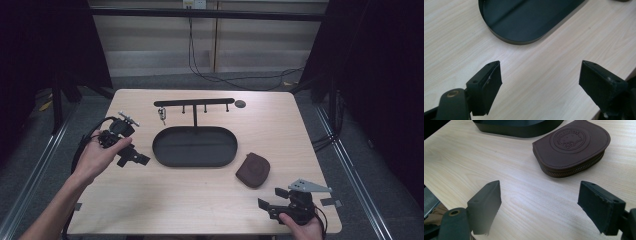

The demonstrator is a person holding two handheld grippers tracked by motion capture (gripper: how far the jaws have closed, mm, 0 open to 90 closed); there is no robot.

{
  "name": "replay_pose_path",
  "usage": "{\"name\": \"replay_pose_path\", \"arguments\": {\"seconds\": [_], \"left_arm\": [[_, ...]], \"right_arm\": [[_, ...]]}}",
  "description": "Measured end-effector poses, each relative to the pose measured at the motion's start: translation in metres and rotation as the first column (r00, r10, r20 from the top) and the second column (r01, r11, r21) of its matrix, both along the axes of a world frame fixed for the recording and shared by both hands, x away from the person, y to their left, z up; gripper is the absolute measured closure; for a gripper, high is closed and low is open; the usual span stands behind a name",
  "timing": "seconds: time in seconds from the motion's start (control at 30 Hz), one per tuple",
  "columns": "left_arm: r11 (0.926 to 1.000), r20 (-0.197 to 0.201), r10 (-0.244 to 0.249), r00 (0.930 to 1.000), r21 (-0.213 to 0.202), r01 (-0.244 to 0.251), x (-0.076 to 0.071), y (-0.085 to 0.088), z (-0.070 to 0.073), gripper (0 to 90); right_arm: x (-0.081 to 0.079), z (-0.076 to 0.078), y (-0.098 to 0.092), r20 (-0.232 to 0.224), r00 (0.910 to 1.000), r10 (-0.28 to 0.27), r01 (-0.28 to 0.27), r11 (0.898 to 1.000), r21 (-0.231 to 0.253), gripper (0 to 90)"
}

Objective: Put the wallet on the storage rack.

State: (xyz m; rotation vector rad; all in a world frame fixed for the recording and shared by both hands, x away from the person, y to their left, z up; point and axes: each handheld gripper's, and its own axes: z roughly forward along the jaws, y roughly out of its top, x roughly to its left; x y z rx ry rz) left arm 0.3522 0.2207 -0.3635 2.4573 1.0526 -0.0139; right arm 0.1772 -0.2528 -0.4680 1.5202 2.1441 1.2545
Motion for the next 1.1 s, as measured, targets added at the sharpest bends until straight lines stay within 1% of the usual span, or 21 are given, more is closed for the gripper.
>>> {"name": "replay_pose_path", "arguments": {"seconds": [0.07, 0.1, 0.13, 0.23, 0.27, 0.33, 0.37, 0.4, 0.43, 0.47, 0.5, 0.57, 0.63, 0.67, 0.7, 0.77, 0.8, 0.83, 0.93, 1.03, 1.1], "left_arm": [[0.9995, 0.025, 0.001, 0.9997, -0.033, 0.0, -0.004, 0.006, -0.006, 18.1], [0.9995, 0.025, 0.001, 0.9997, -0.033, 0.0, -0.004, 0.006, -0.006, 18.1], [0.9984, 0.048, 0.024, 0.9985, -0.053, -0.021, -0.007, 0.009, -0.008, 18.1], [0.9964, 0.088, 0.035, 0.9955, -0.08, -0.028, -0.016, 0.017, -0.016, 18.1], [0.9964, 0.088, 0.035, 0.9955, -0.08, -0.028, -0.016, 0.017, -0.016, 18.1], [0.9933, 0.082, 0.037, 0.9959, -0.112, -0.028, -0.022, 0.021, -0.024, 18.4], [0.9935, 0.089, 0.038, 0.9953, -0.11, -0.028, -0.025, 0.023, -0.028, 19.5], [0.9931, 0.114, 0.059, 0.9917, -0.108, -0.047, -0.031, 0.026, -0.035, 19.6], [0.9931, 0.114, 0.059, 0.9917, -0.108, -0.047, -0.031, 0.026, -0.035, 20.1], [0.9894, 0.117, 0.07, 0.9907, -0.135, -0.054, -0.033, 0.029, -0.038, 20.1], [0.9842, 0.131, 0.092, 0.9871, -0.162, -0.071, -0.037, 0.032, -0.041, 20.6], [0.9786, 0.144, 0.103, 0.9842, -0.192, -0.075, -0.043, 0.036, -0.046, 20.2], [0.9751, 0.161, 0.117, 0.98, -0.206, -0.083, -0.05, 0.035, -0.051, 20.6], [0.9756, 0.164, 0.112, 0.9801, -0.206, -0.077, -0.053, 0.036, -0.052, 20.6], [0.9736, 0.178, 0.122, 0.9765, -0.213, -0.082, -0.058, 0.035, -0.054, 20.9], [0.9682, 0.186, 0.124, 0.9747, -0.238, -0.077, -0.066, 0.034, -0.058, 20.9], [0.9653, 0.186, 0.121, 0.9751, -0.251, -0.072, -0.072, 0.033, -0.063, 21.3], [0.9653, 0.186, 0.121, 0.9751, -0.251, -0.072, -0.072, 0.033, -0.063, 21.3], [0.9642, 0.201, 0.113, 0.9731, -0.259, -0.058, -0.084, 0.03, -0.072, 21.9], [0.9572, 0.214, 0.119, 0.9697, -0.284, -0.054, -0.093, 0.029, -0.08, 21.3], [0.9574, 0.207, 0.111, 0.972, -0.284, -0.049, -0.098, 0.029, -0.084, 21.0]], "right_arm": [[0.0, 0.0, 0.0, 0.003, 1.0, -0.002, 0.002, 1.0, 0.003, 18.1], [0.0, 0.0, 0.0, 0.003, 1.0, -0.002, 0.002, 1.0, 0.003, 18.1], [0.0, 0.0, 0.0, 0.001, 1.0, -0.003, 0.003, 1.0, 0.001, 18.0], [0.0, 0.0, -0.001, -0.001, 1.0, -0.007, 0.007, 1.0, 0.009, 18.0], [0.0, 0.0, -0.001, -0.001, 1.0, -0.007, 0.007, 1.0, 0.009, 18.0], [0.0, 0.001, -0.002, -0.005, 0.9999, -0.011, 0.011, 1.0, 0.011, 18.1], [0.0, 0.002, -0.002, -0.011, 0.9998, -0.018, 0.019, 1.0, 0.016, 18.1], [0.0, 0.002, -0.003, -0.014, 0.9997, -0.022, 0.022, 1.0, 0.019, 18.1], [0.001, 0.002, -0.004, -0.02, 0.9996, -0.021, 0.022, 0.999, 0.024, 18.1], [0.001, 0.002, -0.004, -0.02, 0.9996, -0.021, 0.022, 0.999, 0.024, 18.1], [0.002, 0.002, -0.005, -0.024, 0.9995, -0.02, 0.02, 0.999, 0.029, 18.1], [0.002, 0.004, -0.004, -0.036, 0.9991, -0.02, 0.021, 1.0, 0.023, 18.0], [0.003, 0.004, -0.003, -0.04, 0.9991, -0.015, 0.016, 1.0, 0.022, 17.9], [0.003, 0.004, -0.003, -0.04, 0.9991, -0.015, 0.016, 1.0, 0.022, 17.9], [0.004, 0.005, -0.003, -0.043, 0.9989, -0.016, 0.017, 1.0, 0.021, 17.4], [0.004, 0.005, -0.003, -0.048, 0.9987, -0.019, 0.02, 1.0, 0.021, 16.4], [0.005, 0.007, -0.002, -0.049, 0.9987, -0.016, 0.017, 1.0, 0.012, 15.0], [0.005, 0.007, -0.002, -0.049, 0.9987, -0.016, 0.017, 1.0, 0.012, 15.0], [0.006, 0.008, -0.001, -0.046, 0.9988, -0.018, 0.018, 1.0, 0.0, 16.7], [0.007, 0.011, 0.0, -0.052, 0.9985, -0.019, 0.019, 1.0, -0.008, 18.8], [0.008, 0.011, 0.001, -0.051, 0.9986, -0.014, 0.014, 1.0, -0.01, 20.2]]}}
